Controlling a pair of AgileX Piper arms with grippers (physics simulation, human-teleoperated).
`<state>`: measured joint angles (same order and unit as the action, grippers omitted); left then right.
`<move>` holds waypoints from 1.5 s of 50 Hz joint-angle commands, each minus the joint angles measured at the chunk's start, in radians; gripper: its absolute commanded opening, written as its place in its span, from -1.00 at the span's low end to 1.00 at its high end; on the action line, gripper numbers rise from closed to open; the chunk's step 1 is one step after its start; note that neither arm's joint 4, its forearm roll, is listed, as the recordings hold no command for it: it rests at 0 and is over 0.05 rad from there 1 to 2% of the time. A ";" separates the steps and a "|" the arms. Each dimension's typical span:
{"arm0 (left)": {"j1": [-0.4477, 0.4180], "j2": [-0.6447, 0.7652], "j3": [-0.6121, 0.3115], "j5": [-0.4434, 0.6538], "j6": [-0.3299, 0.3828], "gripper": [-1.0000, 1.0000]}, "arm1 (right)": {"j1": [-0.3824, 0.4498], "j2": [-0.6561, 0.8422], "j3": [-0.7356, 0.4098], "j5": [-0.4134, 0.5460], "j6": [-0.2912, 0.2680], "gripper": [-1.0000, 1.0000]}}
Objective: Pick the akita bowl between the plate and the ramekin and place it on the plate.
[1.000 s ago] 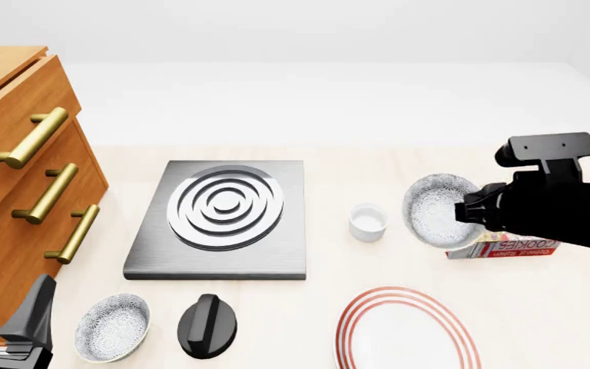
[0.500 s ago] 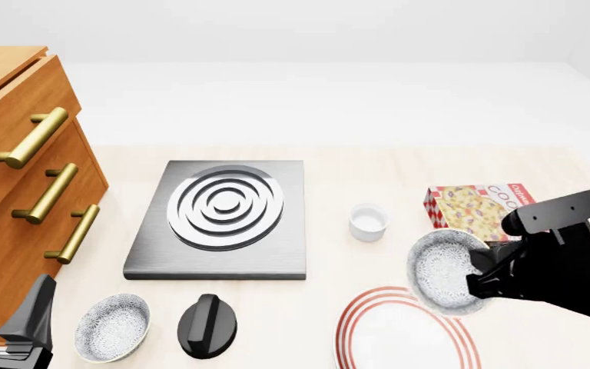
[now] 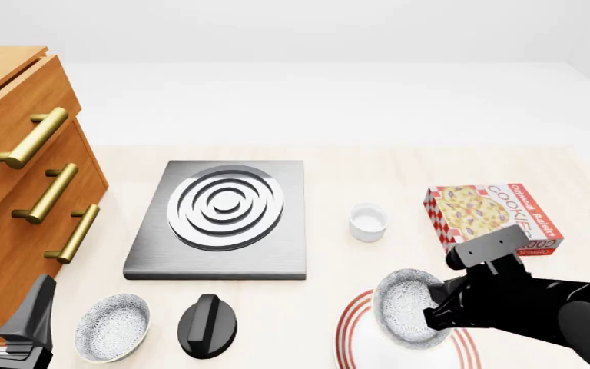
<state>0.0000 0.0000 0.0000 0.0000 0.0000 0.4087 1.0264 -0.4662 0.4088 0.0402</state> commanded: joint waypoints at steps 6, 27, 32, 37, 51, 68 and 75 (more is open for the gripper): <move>0.000 0.000 0.000 0.000 0.000 1.00 | 0.099 0.164 0.021 -0.108 0.095 -1.00; 0.000 0.000 0.000 0.000 0.000 1.00 | 0.173 0.262 0.052 -0.174 0.224 -1.00; 0.000 0.000 0.000 0.000 0.000 1.00 | 0.179 0.261 0.047 -0.171 0.223 -1.00; 0.000 0.000 0.000 0.000 0.000 1.00 | 0.123 0.183 0.047 -0.123 0.171 1.00; 0.000 0.000 0.000 0.000 0.000 1.00 | -0.025 -0.257 -0.276 0.304 0.032 1.00; 0.000 0.000 0.000 0.000 0.000 1.00 | -0.034 -0.427 -0.415 0.376 0.127 1.00; 0.000 0.000 0.000 0.000 0.000 1.00 | -0.042 -0.454 -0.444 0.399 0.124 1.00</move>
<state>0.0000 0.0000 0.0000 0.0000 0.0000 0.3730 0.6364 -0.8599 0.7670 0.1488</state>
